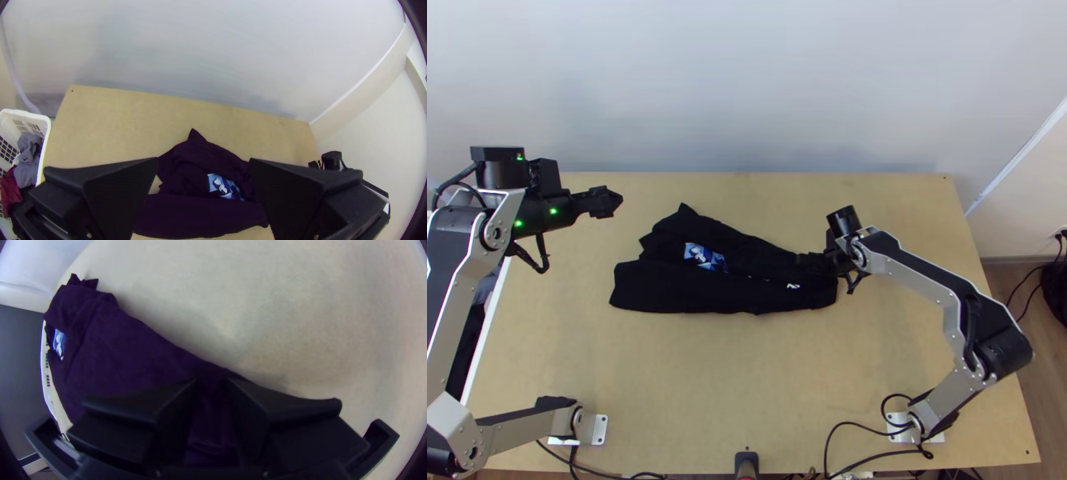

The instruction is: Fold the t-shirt

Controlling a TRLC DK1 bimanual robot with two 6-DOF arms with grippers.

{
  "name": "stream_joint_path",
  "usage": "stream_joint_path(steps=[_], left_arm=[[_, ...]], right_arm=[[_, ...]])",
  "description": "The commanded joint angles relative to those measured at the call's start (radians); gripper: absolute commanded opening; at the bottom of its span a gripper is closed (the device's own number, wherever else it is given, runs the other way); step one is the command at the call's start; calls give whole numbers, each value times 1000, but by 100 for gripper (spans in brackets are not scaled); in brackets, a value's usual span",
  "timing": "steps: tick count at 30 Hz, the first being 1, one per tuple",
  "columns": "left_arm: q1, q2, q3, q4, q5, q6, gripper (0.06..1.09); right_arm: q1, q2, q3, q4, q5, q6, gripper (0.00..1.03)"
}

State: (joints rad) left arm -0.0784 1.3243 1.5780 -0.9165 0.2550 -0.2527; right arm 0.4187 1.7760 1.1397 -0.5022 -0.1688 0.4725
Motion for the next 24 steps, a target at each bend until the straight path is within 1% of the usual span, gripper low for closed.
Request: stream_joint_path(steps=[1,4,5,7,8,12,15,17,20,24], left_arm=[[-3,-23,-15,10,12,4,105],[-1,-25,-15,10,12,4,105],[0,-27,-15,10,12,4,105],[5,-27,-18,10,12,4,105],[5,-27,-19,10,12,4,105],[6,-23,-23,11,12,6,105],[6,-17,-23,19,12,4,105],[12,-5,-23,24,10,6,105],[12,26,-23,28,12,18,105],[-17,78,-23,28,12,55,105]], right_arm=[[-1,51,12,-10,8,-17,16],[9,49,6,-53,20,-23,15],[20,46,8,-61,34,-26,9],[22,43,6,-61,34,-26,6],[22,45,8,-62,34,-26,4],[35,19,9,-91,31,-26,4],[43,-46,-15,-55,34,-40,4],[40,-98,-38,-1,35,-43,4],[37,-165,-41,16,37,-35,4],[37,-263,-51,36,80,-31,4]])
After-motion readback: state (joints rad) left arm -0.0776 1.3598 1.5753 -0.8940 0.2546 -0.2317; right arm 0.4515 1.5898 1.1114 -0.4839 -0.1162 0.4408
